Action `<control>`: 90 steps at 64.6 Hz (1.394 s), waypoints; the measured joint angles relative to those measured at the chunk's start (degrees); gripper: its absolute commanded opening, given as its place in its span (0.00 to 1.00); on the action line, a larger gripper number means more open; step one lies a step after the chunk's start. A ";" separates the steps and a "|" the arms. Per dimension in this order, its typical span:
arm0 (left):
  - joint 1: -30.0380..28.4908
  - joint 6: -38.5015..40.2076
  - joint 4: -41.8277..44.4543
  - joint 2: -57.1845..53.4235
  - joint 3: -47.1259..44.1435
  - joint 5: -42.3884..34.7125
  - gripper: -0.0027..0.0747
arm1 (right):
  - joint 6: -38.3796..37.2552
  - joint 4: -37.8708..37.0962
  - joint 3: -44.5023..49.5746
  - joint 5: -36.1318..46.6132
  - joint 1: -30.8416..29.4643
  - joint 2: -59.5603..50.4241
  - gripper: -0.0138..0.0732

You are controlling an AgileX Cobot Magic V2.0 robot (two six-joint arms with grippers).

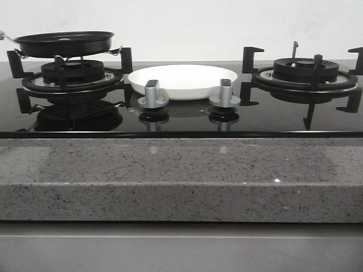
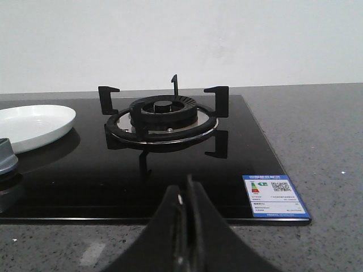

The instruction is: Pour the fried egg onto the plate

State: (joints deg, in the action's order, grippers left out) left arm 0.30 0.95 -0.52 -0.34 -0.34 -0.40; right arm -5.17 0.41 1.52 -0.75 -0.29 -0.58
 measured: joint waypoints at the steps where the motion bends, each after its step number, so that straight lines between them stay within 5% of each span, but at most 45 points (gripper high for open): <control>1: 0.00 0.00 0.00 0.00 0.00 0.00 0.01 | 0.00 0.00 0.00 0.00 0.00 0.00 0.08; 90: 0.00 0.00 -2.91 0.00 0.12 -0.12 0.01 | 0.00 0.00 -0.52 -1.76 0.00 0.00 0.08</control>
State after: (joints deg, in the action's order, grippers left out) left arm 0.30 0.95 -3.43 -0.34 -0.22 -0.52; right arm -5.17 0.41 1.00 -2.51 -0.29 -0.58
